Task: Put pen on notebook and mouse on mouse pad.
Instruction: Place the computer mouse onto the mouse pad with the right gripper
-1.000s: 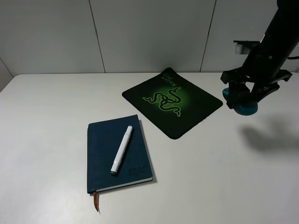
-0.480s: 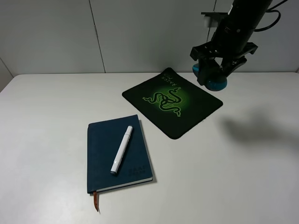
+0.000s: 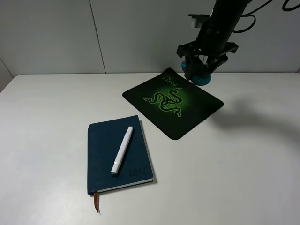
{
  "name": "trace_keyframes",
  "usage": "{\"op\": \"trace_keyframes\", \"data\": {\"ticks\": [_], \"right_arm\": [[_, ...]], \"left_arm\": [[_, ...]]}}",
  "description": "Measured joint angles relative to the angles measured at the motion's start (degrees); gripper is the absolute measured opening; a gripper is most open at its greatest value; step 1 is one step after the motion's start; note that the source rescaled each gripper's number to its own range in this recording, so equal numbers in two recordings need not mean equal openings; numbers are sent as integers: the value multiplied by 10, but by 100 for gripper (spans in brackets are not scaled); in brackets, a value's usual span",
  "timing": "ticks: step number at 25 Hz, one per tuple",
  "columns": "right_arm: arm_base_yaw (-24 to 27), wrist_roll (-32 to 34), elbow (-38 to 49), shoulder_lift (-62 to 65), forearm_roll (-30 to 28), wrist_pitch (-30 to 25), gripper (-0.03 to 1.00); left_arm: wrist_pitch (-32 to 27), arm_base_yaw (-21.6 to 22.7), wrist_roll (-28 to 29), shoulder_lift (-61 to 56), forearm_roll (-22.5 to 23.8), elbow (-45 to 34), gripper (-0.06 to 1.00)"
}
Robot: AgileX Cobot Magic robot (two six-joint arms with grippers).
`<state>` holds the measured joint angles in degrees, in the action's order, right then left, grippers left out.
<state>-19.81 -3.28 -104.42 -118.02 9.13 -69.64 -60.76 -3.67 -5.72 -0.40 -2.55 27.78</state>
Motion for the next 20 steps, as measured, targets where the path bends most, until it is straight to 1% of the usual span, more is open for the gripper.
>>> {"op": "trace_keyframes", "data": {"ticks": [5, 9, 20], "right_arm": [[0, 0, -39, -56, 0, 1, 0], [0, 0, -53, -94, 0, 8, 0], [0, 0, -56, -165, -10, 83, 0]], "left_arm": [[0, 0, 0, 0, 0, 0, 100], [0, 0, 0, 0, -1, 0, 100], [0, 0, 0, 0, -1, 0, 100]]}}
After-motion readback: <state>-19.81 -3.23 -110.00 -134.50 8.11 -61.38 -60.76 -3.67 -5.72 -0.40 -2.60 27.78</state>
